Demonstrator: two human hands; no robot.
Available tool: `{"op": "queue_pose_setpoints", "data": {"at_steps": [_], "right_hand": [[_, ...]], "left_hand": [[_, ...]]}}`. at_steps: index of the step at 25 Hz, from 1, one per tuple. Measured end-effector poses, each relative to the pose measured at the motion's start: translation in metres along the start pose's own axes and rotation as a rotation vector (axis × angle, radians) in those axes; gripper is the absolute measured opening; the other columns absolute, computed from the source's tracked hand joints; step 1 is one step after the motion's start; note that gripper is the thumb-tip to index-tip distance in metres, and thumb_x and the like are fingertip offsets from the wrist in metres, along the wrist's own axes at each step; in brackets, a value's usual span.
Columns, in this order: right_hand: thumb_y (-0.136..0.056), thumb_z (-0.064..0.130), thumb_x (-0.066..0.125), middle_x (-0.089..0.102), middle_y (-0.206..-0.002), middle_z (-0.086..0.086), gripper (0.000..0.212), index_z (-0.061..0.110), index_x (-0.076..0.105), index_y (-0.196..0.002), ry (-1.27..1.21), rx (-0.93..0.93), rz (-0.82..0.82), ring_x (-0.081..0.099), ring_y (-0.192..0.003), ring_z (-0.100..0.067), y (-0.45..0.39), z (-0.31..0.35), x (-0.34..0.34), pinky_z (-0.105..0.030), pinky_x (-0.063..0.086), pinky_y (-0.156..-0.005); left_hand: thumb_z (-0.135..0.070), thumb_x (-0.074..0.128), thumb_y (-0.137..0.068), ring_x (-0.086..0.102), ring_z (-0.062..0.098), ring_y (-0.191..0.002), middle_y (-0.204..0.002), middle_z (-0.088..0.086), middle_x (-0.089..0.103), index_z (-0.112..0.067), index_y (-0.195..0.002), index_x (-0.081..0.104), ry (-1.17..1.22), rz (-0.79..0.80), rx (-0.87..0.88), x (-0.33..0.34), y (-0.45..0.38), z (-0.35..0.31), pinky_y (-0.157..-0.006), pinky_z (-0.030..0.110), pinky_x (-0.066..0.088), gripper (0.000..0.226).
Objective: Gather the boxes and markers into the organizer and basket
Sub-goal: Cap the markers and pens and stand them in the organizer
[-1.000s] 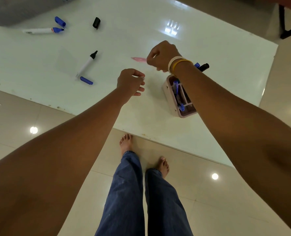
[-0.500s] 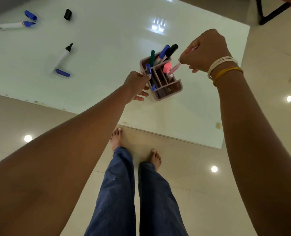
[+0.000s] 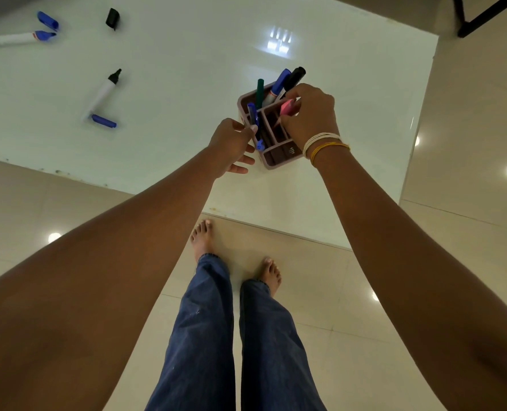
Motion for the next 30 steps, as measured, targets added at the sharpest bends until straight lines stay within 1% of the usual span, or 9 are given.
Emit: {"op": "queue_pose_setpoints", "data": {"at_steps": [3, 6, 10, 12, 17, 19, 22, 25, 30], "right_hand": [[-0.083, 0.006, 0.064, 0.070, -0.097, -0.003, 0.028, 0.017, 0.064, -0.109, -0.147, 0.067, -0.025, 0.067, -0.084, -0.015, 0.001, -0.006, -0.005, -0.027, 0.057, -0.079], [-0.082, 0.000, 0.060, 0.072, -0.091, -0.002, 0.031, 0.014, 0.065, -0.109, -0.193, 0.027, -0.033, 0.069, -0.080, -0.012, -0.001, 0.003, -0.008, -0.025, 0.058, -0.079], [-0.083, -0.002, 0.053, 0.071, -0.091, -0.005, 0.033, 0.012, 0.067, -0.109, -0.074, -0.009, -0.123, 0.061, -0.079, -0.010, -0.004, 0.011, -0.021, -0.026, 0.055, -0.083], [-0.082, -0.003, 0.048, 0.071, -0.094, -0.006, 0.035, 0.011, 0.067, -0.108, -0.030, 0.001, -0.162, 0.058, -0.081, -0.011, -0.003, 0.013, -0.029, -0.025, 0.053, -0.082], [-0.082, 0.005, 0.045, 0.063, -0.108, -0.006, 0.027, 0.011, 0.066, -0.099, 0.014, -0.041, -0.293, 0.061, -0.097, -0.019, 0.013, 0.056, -0.041, -0.030, 0.051, -0.081], [-0.082, 0.008, 0.047, 0.062, -0.108, -0.006, 0.024, 0.012, 0.066, -0.096, 0.019, -0.126, -0.243, 0.060, -0.096, -0.019, 0.018, 0.094, -0.020, -0.030, 0.049, -0.082], [-0.081, 0.008, 0.048, 0.063, -0.104, -0.009, 0.022, 0.010, 0.066, -0.094, 0.022, -0.252, -0.061, 0.061, -0.095, -0.023, 0.025, 0.149, 0.042, -0.031, 0.049, -0.082], [-0.082, 0.008, 0.049, 0.063, -0.108, -0.008, 0.024, 0.010, 0.064, -0.101, -0.001, -0.241, 0.087, 0.059, -0.102, -0.025, 0.030, 0.178, 0.102, -0.036, 0.050, -0.085], [-0.090, 0.015, 0.053, 0.064, -0.113, -0.008, 0.023, 0.010, 0.061, -0.111, 0.020, -0.221, 0.244, 0.060, -0.107, -0.023, 0.029, 0.214, 0.186, -0.032, 0.052, -0.087]], "left_hand": [[-0.037, 0.051, -0.097, 0.068, 0.027, -0.087, -0.105, 0.010, 0.063, -0.011, -0.129, 0.042, -0.009, -0.005, 0.004, -0.002, 0.000, -0.001, -0.078, 0.041, 0.058, 0.042], [-0.039, 0.052, -0.096, 0.068, 0.026, -0.086, -0.106, 0.011, 0.064, -0.012, -0.129, 0.042, -0.022, -0.005, 0.012, -0.004, 0.002, 0.000, -0.079, 0.041, 0.058, 0.044], [-0.040, 0.049, -0.097, 0.068, 0.027, -0.086, -0.103, 0.012, 0.065, -0.014, -0.115, 0.044, 0.001, -0.048, 0.027, -0.020, 0.003, 0.007, -0.078, 0.040, 0.057, 0.032], [-0.039, 0.047, -0.098, 0.068, 0.026, -0.084, -0.102, 0.012, 0.066, -0.014, -0.116, 0.046, 0.009, -0.086, 0.035, -0.035, 0.003, 0.015, -0.074, 0.038, 0.057, 0.031], [-0.036, 0.045, -0.099, 0.067, 0.027, -0.083, -0.100, 0.012, 0.066, -0.014, -0.111, 0.049, 0.072, -0.125, 0.026, -0.071, 0.008, 0.034, -0.072, 0.037, 0.056, 0.025], [-0.033, 0.043, -0.100, 0.066, 0.028, -0.085, -0.100, 0.012, 0.065, -0.012, -0.113, 0.051, 0.086, -0.131, 0.004, -0.089, 0.010, 0.041, -0.069, 0.034, 0.055, 0.026], [-0.029, 0.042, -0.101, 0.065, 0.026, -0.085, -0.102, 0.011, 0.065, -0.009, -0.118, 0.054, 0.110, -0.158, -0.058, -0.124, 0.013, 0.059, -0.062, 0.031, 0.052, 0.029], [-0.028, 0.042, -0.101, 0.065, 0.024, -0.085, -0.102, 0.009, 0.064, -0.009, -0.121, 0.055, 0.127, -0.221, -0.122, -0.164, 0.014, 0.080, -0.061, 0.031, 0.051, 0.030], [-0.023, 0.042, -0.102, 0.065, 0.025, -0.086, -0.104, 0.011, 0.065, -0.009, -0.120, 0.057, 0.179, -0.331, -0.192, -0.226, 0.011, 0.103, -0.065, 0.034, 0.052, 0.027]]}}
Point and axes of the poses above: each hand's wrist, its own y-axis away from the middle knuckle, its own x-axis out of the palm, z = x × y, the point moved 9 cm from there along -y, towards the middle knuckle
